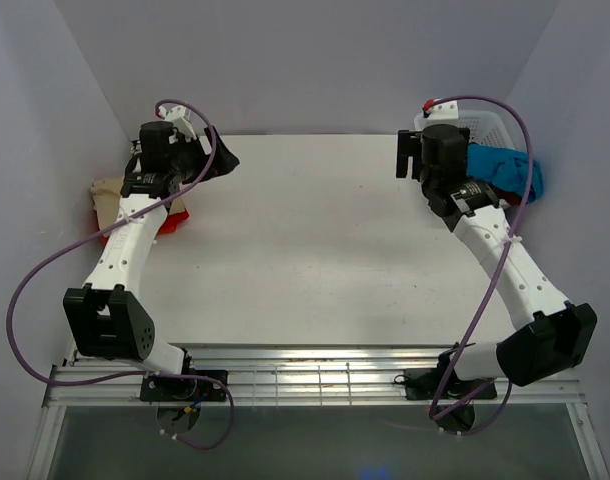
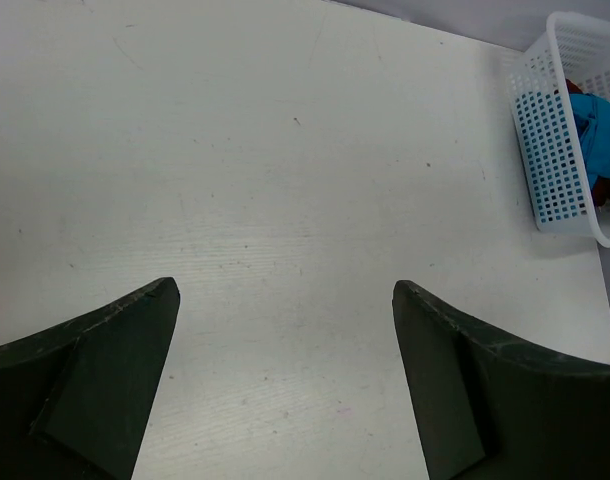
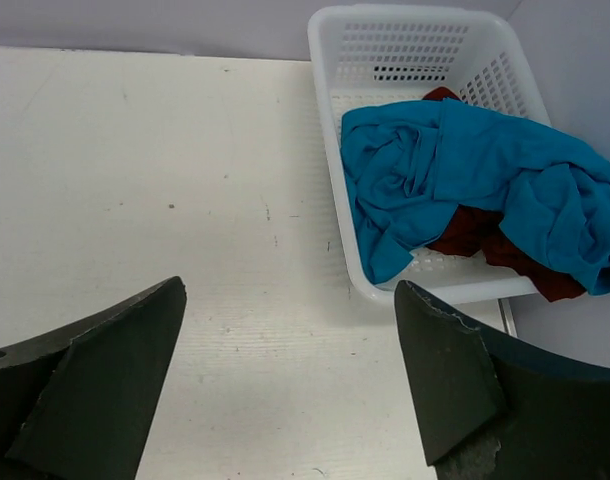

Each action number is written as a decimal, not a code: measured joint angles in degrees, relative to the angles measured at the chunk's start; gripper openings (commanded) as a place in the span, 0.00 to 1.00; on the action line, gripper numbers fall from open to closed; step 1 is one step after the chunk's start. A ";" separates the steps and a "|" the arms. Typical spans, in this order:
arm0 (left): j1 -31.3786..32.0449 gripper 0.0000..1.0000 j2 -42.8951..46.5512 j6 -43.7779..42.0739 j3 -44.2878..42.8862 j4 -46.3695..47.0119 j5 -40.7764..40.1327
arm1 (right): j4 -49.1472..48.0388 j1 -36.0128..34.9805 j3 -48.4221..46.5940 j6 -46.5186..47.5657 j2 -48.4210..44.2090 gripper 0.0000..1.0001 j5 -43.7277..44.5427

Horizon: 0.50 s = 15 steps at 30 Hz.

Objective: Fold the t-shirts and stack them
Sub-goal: Grab crumpled tshirt from bin with the right arm

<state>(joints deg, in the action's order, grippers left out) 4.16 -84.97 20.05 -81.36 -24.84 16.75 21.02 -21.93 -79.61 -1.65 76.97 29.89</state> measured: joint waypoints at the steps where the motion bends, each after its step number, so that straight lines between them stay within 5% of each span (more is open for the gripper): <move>1: -0.09 0.98 0.00 0.07 0.33 -0.07 0.15 | -0.31 0.44 0.20 0.04 0.55 0.91 0.20; 7: -0.31 0.98 0.00 0.39 2.38 -0.39 0.70 | -10.95 10.47 8.17 -2.10 5.75 0.95 -5.01; 15: -0.72 0.98 2.23 0.09 5.84 -0.39 0.68 | -10.49 22.97 -11.93 -3.37 34.10 0.96 -7.76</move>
<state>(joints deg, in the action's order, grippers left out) 3.44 -82.74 20.14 -75.53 -25.23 17.43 10.52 1.04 -91.55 -5.02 111.07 22.13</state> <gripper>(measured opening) 0.980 0.963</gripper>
